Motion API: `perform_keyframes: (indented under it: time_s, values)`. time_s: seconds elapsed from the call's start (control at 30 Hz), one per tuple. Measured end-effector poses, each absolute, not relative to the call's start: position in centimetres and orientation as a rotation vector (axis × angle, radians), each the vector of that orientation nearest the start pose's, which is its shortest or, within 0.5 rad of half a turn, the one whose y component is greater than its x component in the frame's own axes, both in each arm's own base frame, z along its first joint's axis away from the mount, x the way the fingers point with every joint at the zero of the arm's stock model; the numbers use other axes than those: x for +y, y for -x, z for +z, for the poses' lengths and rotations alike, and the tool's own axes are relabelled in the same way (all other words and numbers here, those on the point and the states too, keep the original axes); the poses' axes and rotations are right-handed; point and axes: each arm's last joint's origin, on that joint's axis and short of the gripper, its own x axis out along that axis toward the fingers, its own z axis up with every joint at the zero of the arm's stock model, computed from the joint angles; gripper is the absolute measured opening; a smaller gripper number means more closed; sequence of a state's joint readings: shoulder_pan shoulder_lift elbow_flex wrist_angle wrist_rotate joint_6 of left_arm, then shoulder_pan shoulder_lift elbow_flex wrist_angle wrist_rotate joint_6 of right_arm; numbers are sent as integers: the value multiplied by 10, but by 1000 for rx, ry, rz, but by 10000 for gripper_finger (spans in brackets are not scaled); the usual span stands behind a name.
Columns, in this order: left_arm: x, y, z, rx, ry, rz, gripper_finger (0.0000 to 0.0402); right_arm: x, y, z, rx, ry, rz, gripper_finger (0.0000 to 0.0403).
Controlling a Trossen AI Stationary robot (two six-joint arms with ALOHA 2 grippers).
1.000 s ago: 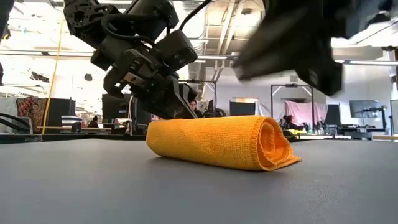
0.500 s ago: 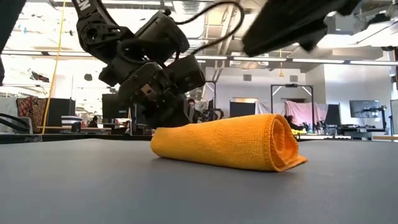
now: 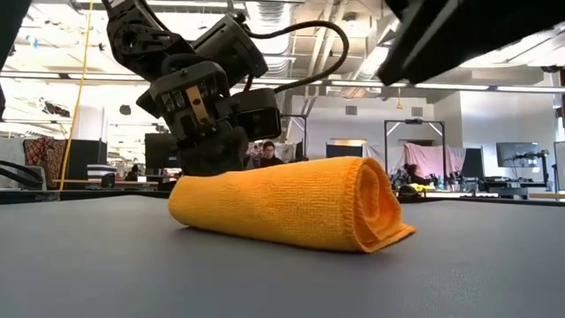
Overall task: Roll towel
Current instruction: Roll the yellow towel
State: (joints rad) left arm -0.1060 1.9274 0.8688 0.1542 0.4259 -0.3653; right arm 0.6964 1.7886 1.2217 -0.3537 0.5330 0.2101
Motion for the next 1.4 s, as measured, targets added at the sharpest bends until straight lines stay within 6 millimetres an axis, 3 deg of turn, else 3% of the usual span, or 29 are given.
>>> perform_keyframes:
  time_s: [0.2, 0.3, 0.43, 0.83, 1.4]
  values:
    - [-58, -336, 92, 1048, 580, -268, 0, 241, -309, 181, 712, 539, 175, 200]
    - [-59, -334, 91, 1088, 634, -255, 0, 255, -313, 163, 731, 729, 141, 208]
    - [-62, -333, 91, 1109, 668, -263, 0, 272, -321, 158, 716, 888, 52, 205]
    - [-64, -332, 91, 1130, 704, -272, 0, 271, -326, 151, 726, 985, 23, 174]
    - [-64, -331, 91, 1136, 705, -276, 0, 279, -319, 150, 730, 1078, 97, 173]
